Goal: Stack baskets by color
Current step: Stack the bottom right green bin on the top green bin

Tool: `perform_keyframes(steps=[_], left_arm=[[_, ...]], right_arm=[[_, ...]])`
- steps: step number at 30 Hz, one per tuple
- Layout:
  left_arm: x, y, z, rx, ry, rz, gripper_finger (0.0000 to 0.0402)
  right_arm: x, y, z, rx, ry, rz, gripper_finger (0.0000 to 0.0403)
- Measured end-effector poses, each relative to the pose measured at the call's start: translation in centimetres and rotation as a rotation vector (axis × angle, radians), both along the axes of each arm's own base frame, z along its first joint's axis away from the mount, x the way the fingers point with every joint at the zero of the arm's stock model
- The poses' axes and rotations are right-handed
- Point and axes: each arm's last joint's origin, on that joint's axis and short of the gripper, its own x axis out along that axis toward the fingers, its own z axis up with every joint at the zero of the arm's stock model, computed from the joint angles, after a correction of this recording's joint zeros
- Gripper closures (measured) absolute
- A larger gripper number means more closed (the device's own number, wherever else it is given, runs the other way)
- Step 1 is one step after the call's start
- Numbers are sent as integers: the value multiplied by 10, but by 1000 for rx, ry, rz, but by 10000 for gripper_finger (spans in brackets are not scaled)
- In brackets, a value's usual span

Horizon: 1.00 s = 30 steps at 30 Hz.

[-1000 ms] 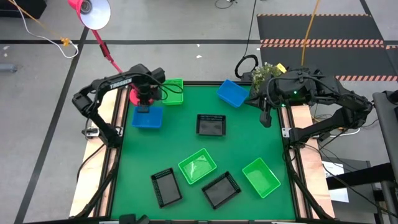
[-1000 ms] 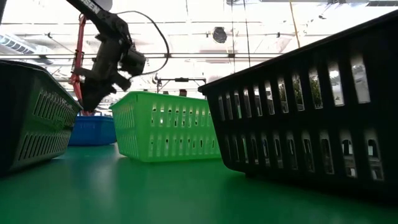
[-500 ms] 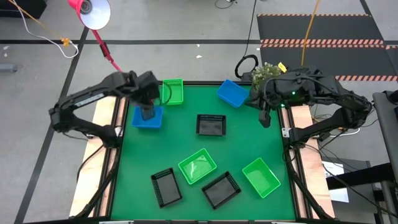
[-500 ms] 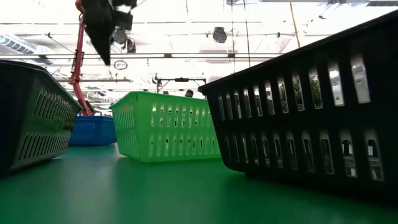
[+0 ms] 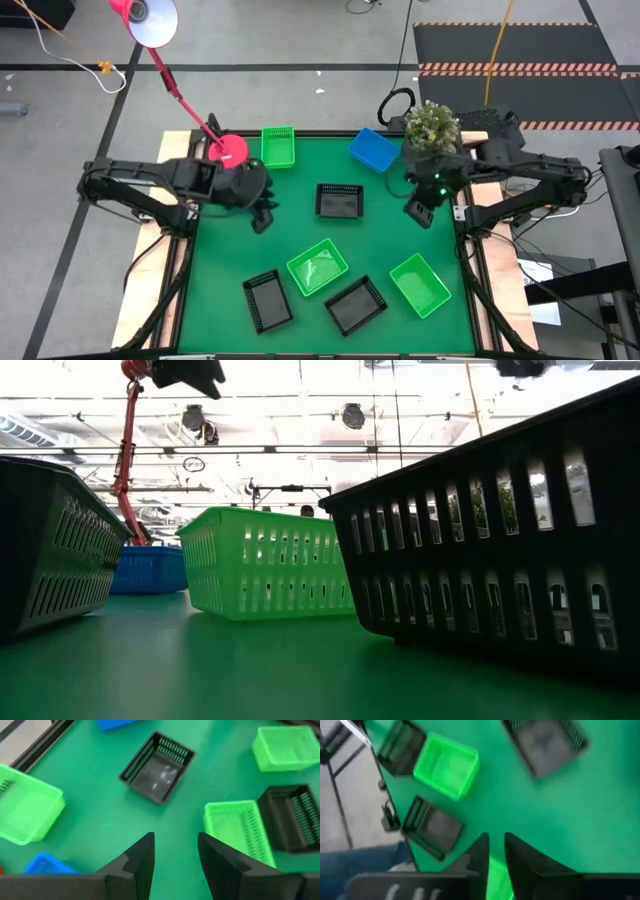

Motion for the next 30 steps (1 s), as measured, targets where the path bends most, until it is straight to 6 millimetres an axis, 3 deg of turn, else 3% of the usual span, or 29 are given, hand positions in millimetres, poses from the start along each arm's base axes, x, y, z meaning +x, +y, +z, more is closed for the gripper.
perform_keyframes(steps=[9, 15, 21, 30], left_arm=[[33, -29, -18, -48, -38, 20, 250], [57, -37, -25, -59, -128, 2, 250], [69, -33, -25, -46, -190, -6, 250], [72, -23, -24, -57, -204, 2, 250]], right_arm=[[-37, 17, -64, 175, 301, -197, 228], [-63, 32, -98, 259, 379, -216, 180], [-75, 50, -123, 259, 385, -211, 168], [-71, 82, -158, 214, 384, -168, 189]])
